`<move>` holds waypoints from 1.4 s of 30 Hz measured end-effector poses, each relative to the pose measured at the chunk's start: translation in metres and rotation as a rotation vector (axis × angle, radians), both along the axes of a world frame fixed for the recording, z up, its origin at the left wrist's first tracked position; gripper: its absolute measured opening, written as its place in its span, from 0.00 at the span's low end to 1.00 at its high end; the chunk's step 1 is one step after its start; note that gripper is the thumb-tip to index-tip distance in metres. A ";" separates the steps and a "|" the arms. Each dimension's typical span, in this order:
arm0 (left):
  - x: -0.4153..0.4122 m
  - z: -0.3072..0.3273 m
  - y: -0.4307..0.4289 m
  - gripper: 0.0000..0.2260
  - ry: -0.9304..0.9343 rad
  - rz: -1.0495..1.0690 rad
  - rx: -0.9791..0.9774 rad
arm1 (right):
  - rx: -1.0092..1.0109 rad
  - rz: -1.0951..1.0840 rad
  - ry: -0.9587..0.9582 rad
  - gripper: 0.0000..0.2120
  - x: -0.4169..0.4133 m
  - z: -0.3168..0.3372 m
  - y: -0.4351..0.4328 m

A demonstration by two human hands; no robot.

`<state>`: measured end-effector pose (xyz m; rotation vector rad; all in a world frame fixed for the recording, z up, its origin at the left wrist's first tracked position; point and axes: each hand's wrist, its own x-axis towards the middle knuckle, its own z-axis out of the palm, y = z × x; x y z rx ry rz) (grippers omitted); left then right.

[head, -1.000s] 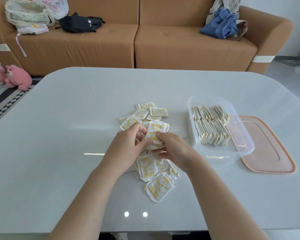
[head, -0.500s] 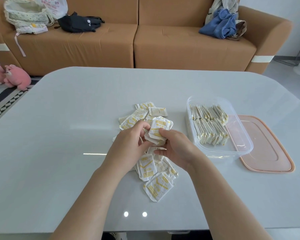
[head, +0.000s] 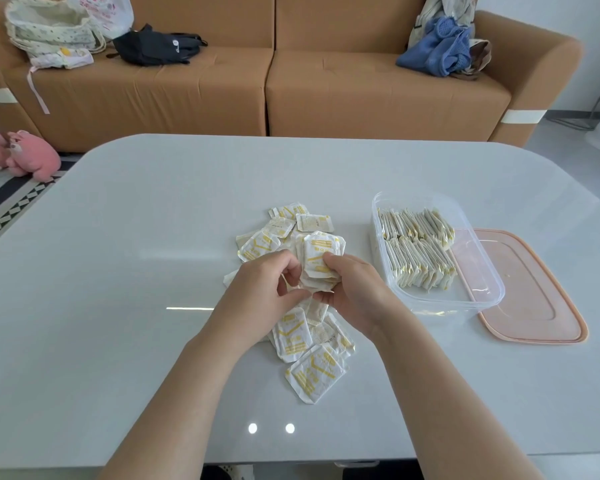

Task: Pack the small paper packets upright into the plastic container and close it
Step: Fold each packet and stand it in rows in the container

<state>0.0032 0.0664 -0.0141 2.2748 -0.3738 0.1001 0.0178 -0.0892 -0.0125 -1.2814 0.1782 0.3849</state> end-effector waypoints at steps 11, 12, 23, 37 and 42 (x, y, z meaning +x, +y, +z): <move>0.004 0.003 0.002 0.12 0.169 0.059 -0.201 | -0.046 0.184 0.008 0.08 -0.004 0.002 -0.002; 0.005 0.003 0.001 0.12 0.169 0.056 -0.205 | -0.060 0.189 0.001 0.08 -0.004 0.003 -0.004; 0.005 -0.004 0.002 0.12 0.157 0.169 -0.065 | -0.842 -0.276 -0.394 0.07 -0.010 0.034 -0.061; 0.009 -0.003 -0.004 0.13 0.163 0.135 0.000 | -1.670 -0.438 -0.295 0.08 0.006 0.027 -0.143; 0.009 0.000 -0.008 0.13 0.165 0.131 -0.019 | -1.933 -0.223 -0.164 0.06 0.018 0.035 -0.137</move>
